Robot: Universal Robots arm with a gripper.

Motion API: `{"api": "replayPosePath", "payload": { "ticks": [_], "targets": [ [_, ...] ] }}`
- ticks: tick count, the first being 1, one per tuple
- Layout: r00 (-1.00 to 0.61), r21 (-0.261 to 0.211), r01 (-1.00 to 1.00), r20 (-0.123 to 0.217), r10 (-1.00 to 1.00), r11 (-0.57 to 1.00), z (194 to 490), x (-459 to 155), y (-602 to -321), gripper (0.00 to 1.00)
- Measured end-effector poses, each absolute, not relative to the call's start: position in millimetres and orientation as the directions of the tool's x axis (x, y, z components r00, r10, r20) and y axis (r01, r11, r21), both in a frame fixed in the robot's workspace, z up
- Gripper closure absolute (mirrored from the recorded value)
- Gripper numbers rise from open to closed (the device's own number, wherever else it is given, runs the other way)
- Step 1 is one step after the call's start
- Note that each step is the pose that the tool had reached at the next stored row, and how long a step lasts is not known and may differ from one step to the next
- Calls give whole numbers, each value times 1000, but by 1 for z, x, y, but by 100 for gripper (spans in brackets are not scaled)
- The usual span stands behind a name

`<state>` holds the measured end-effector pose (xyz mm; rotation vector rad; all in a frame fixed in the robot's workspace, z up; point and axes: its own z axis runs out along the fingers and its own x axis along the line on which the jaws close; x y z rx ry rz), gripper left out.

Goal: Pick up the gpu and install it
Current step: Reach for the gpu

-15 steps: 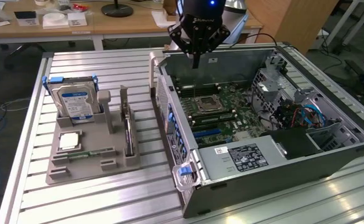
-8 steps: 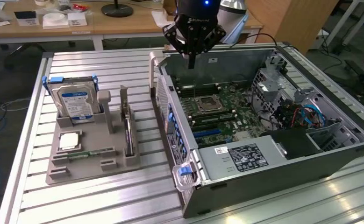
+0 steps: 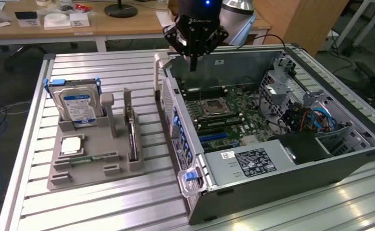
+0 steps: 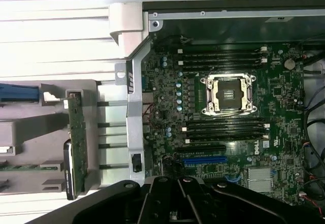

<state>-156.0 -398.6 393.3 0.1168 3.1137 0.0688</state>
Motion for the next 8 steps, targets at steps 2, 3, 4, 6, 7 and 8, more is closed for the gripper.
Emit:
{"api": "replayPosePath", "payload": {
  "ticks": [2,3,4,6,7,8],
  "targets": [
    [-997,45,74,-23,75,996,393,-158,-399,89],
    [-997,45,74,-23,75,996,393,-160,-399,89],
    [-997,45,74,-23,75,996,393,-161,-399,89],
    [-997,45,74,-23,75,996,393,-163,-399,89],
    [-997,45,74,-23,75,996,393,-164,-399,89],
    [-997,45,74,-23,75,996,393,-166,-399,89]
  ]
}}
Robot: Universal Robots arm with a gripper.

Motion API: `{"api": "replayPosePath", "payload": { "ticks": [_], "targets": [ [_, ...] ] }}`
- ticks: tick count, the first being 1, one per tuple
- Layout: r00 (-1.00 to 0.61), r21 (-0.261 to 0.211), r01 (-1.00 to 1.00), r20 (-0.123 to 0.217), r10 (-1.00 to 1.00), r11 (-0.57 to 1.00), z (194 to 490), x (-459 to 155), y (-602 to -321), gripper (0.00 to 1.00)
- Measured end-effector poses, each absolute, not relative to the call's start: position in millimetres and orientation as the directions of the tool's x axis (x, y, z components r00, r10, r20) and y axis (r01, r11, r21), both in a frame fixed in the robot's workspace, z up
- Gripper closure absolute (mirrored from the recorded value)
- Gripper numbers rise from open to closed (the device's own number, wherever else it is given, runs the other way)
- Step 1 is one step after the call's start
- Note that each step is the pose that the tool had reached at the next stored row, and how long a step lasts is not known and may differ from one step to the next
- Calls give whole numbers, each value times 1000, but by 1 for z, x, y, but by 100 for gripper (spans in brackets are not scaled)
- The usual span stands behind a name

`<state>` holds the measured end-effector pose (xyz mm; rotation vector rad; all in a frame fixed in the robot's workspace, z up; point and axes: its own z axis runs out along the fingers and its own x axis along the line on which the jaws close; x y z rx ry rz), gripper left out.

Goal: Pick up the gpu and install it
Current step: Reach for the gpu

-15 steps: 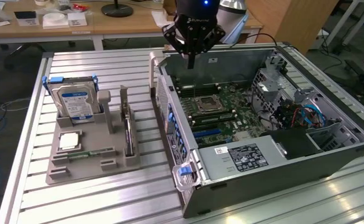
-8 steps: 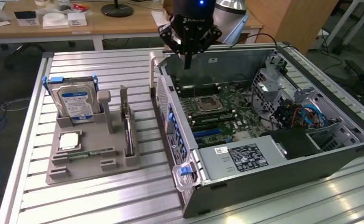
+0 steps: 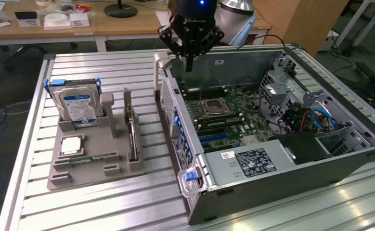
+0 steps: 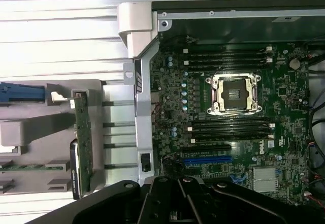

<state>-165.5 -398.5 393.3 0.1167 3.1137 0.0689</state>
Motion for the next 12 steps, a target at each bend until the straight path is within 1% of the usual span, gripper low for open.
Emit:
{"api": "replayPosePath", "payload": {
  "ticks": [12],
  "targets": [
    [-997,45,74,-23,75,996,393,-183,-398,89]
  ]
}}
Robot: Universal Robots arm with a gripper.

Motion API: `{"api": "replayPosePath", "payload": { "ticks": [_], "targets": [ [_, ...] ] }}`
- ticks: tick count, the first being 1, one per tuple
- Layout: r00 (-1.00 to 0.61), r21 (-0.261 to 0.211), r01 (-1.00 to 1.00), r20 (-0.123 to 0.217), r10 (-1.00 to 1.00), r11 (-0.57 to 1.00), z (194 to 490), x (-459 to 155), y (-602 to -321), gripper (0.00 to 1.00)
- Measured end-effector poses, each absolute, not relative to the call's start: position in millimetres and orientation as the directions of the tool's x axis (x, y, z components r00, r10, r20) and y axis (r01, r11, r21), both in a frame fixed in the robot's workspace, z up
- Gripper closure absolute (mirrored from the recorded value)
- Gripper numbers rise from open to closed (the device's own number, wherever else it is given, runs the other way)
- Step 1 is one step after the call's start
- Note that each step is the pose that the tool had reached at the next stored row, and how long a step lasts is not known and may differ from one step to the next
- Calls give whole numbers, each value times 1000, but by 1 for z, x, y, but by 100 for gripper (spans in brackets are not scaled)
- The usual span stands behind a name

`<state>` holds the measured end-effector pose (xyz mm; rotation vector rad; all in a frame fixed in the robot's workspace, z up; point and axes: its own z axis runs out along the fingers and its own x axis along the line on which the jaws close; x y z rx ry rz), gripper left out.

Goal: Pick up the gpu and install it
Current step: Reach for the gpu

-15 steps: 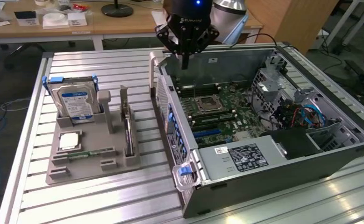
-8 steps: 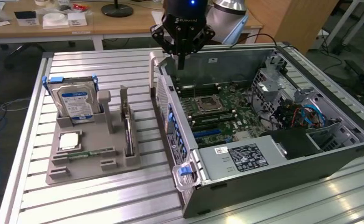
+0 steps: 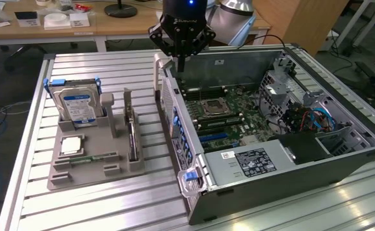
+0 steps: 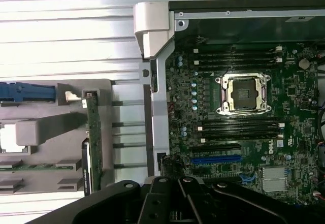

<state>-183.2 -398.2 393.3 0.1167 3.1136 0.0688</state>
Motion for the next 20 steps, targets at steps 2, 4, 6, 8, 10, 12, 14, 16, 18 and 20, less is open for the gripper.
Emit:
{"api": "replayPosePath", "payload": {
  "ticks": [2,4,6,8,10,12,14,16,18,20],
  "targets": [
    [-997,45,74,-23,75,996,393,-187,-398,89],
    [-997,45,74,-23,75,996,393,-190,-398,89],
    [-997,45,74,-23,76,996,393,-194,-398,89],
    [-997,45,75,-23,76,996,393,-198,-398,89],
    [-997,45,74,-23,76,996,393,-203,-397,89],
    [-997,45,74,-23,75,996,393,-207,-397,89],
    [-997,45,74,-23,76,996,393,-212,-397,89],
    [-997,45,74,-23,76,996,393,-215,-397,89],
    [-997,45,74,-23,76,996,393,-219,-397,89],
    [-997,45,74,-23,75,996,393,-224,-397,89]
  ]
}}
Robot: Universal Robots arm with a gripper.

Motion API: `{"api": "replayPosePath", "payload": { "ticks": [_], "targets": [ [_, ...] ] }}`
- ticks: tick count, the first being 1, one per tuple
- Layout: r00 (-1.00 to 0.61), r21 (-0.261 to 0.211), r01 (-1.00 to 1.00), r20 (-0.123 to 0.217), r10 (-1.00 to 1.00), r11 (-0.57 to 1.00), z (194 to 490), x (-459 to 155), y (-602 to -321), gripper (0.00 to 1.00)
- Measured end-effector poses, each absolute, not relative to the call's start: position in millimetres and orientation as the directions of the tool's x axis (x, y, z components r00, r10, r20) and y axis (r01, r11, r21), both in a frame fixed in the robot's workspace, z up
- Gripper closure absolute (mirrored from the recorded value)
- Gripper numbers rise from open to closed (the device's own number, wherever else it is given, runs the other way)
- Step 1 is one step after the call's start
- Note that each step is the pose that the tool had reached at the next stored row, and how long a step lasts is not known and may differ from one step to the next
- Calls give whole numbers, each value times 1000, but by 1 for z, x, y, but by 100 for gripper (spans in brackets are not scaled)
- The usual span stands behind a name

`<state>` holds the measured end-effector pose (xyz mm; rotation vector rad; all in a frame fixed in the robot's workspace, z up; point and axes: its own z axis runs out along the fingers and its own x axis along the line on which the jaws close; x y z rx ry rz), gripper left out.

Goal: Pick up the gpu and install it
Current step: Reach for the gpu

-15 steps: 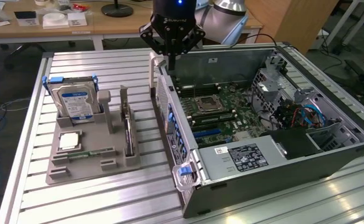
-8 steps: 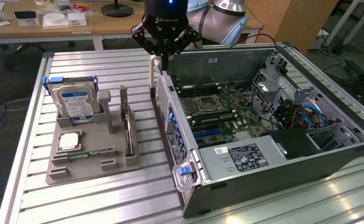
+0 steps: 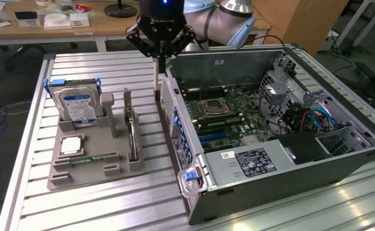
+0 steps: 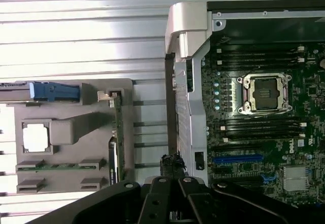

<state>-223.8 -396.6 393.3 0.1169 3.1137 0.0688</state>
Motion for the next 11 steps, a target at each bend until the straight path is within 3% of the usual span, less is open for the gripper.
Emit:
{"api": "replayPosePath", "payload": {
  "ticks": [11],
  "targets": [
    [-997,45,75,-23,76,996,393,-254,-396,89]
  ]
}}
